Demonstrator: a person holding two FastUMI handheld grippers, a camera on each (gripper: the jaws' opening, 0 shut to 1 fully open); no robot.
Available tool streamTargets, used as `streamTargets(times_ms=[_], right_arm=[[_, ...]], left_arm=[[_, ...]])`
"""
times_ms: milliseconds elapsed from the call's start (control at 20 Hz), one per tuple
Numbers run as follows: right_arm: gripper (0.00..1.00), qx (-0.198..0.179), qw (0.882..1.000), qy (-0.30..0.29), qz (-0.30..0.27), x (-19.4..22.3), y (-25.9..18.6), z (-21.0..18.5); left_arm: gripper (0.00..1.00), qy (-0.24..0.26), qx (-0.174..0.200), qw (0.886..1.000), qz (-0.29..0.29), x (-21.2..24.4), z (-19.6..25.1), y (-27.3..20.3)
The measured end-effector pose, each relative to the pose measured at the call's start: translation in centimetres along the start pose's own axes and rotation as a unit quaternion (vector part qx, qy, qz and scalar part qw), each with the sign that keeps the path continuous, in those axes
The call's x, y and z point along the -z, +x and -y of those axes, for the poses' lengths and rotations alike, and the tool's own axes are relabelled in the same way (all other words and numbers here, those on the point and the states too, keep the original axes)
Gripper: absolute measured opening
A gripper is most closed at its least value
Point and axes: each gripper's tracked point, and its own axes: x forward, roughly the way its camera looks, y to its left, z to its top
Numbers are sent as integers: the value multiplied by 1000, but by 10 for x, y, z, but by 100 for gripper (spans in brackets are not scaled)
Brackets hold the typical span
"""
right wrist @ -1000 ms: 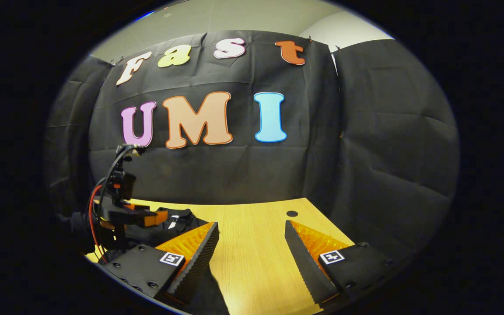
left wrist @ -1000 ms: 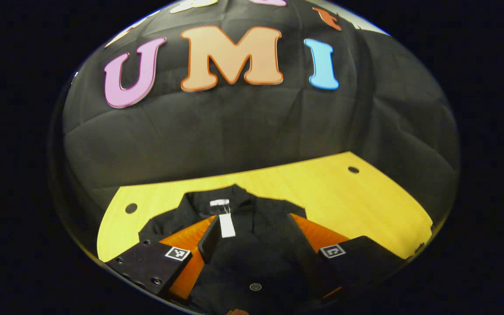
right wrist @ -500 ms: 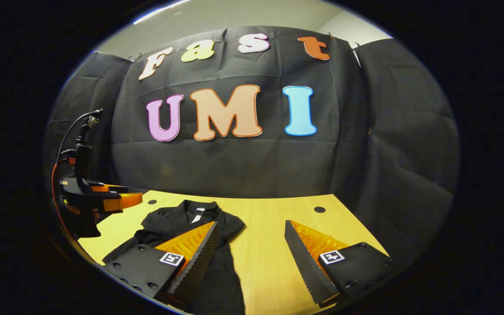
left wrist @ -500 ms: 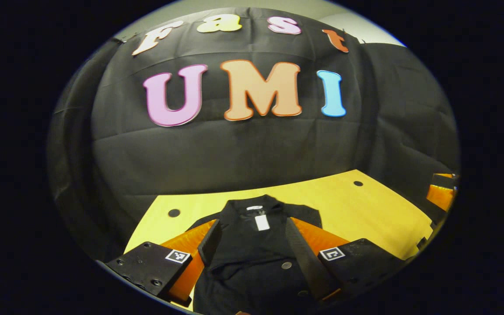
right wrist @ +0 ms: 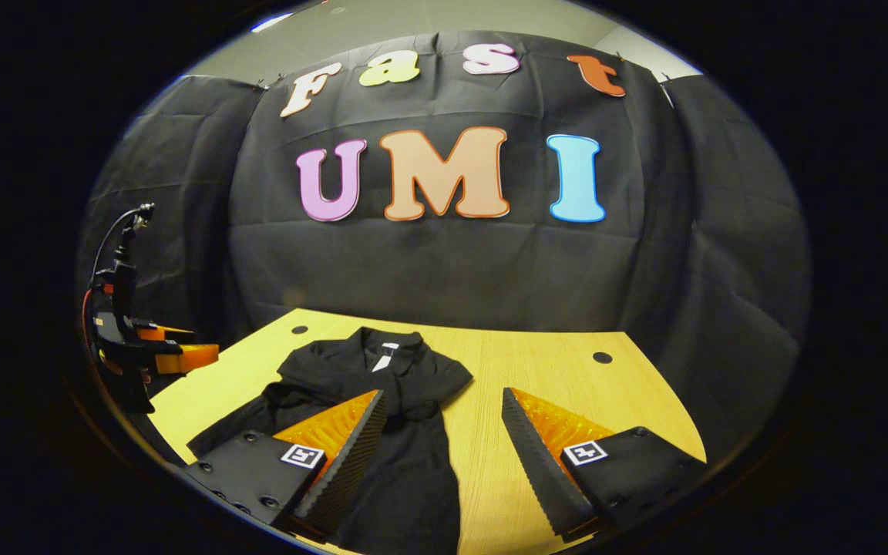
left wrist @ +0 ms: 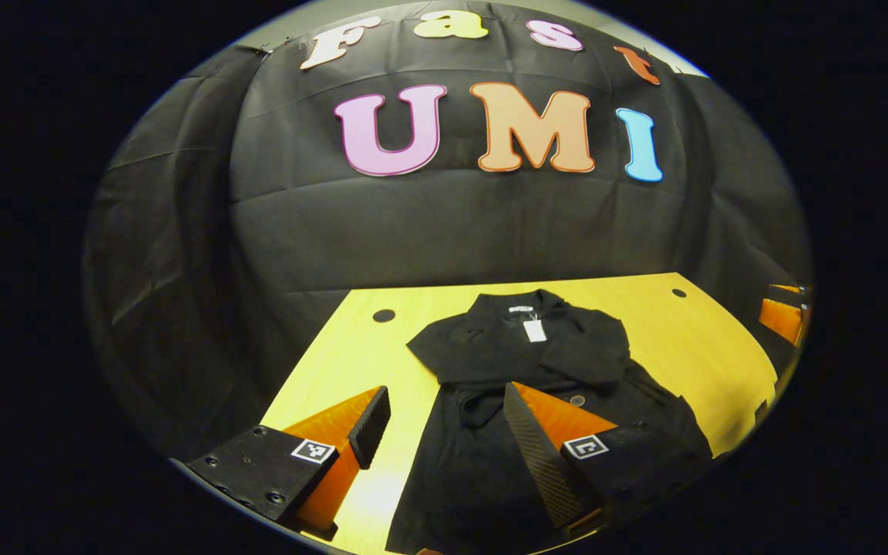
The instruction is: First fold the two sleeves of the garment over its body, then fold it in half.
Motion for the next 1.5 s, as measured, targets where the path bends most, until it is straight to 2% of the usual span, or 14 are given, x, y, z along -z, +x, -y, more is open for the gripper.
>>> streamTargets(times_ms=[100,150,200,250,700,800,850,900,950,1100,1300,1350,1450,1500], right_arm=[[96,-2,1000,-4,-21,16,1,-4],[96,-3,999,-5,-33,26,1,-6],[97,-3,999,-7,-44,35,0,-7],[97,-3,998,-10,-55,44,-1,-8],[97,-1,987,-14,-162,125,-18,-7],[97,-2,982,-8,-187,144,-21,-8],[98,-2,980,-7,-198,153,-23,-8],[97,-3,977,-6,-211,162,-24,-9],[97,-4,974,-4,-226,175,-26,-9],[96,0,964,-10,-267,204,-29,-6],[97,-1,951,-15,-308,225,-30,-11],[97,-3,948,-18,-319,234,-27,-15],[98,-17,937,-22,-349,251,-32,-17],[97,-18,938,-18,-346,251,-32,-16]], left_arm=[[92,-2,-7,1000,-16,17,-8,-7],[96,-2,-9,1000,-25,26,-11,-11],[96,-3,-11,999,-33,35,-14,-14],[92,-3,-13,999,-42,44,-16,-18],[92,-14,-23,993,-116,118,-31,-37],[93,-15,-23,990,-137,138,-30,-41],[88,-16,-24,989,-148,147,-30,-43],[88,-18,-23,987,-158,158,-30,-45],[93,-20,-23,985,-169,167,-30,-47],[93,-24,-23,980,-197,194,-30,-50],[93,-25,-19,971,-238,229,-31,-57],[93,-32,-17,973,-226,224,-30,-54],[93,-46,-4,972,-232,228,-27,-53],[92,-49,3,974,-220,226,-28,-56]])
